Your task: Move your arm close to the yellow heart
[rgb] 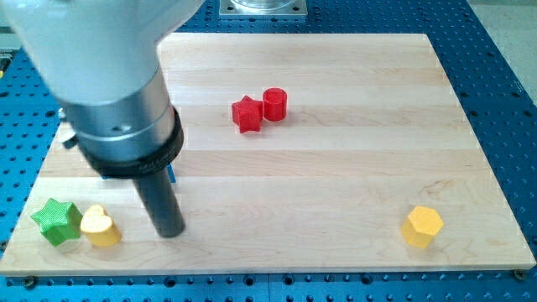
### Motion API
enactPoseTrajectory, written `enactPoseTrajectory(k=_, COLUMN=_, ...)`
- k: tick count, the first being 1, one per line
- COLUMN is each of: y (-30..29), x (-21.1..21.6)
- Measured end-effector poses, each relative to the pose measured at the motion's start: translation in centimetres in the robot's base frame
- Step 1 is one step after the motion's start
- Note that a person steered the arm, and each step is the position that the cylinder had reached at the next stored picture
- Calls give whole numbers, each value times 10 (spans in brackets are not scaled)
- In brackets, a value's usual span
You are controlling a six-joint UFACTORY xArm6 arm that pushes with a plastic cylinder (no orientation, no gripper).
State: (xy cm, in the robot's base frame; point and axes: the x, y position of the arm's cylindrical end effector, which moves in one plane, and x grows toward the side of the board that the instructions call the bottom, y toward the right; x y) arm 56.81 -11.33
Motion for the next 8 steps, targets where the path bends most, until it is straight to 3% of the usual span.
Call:
enactPoseTrajectory(k=1, y=-7, x=-1)
enactPoseTrajectory(k=2, y=4, x=25)
enactPoseTrajectory(k=3, y=-35, x=46)
enactPoseTrajectory(k=8, y=-43, x=50)
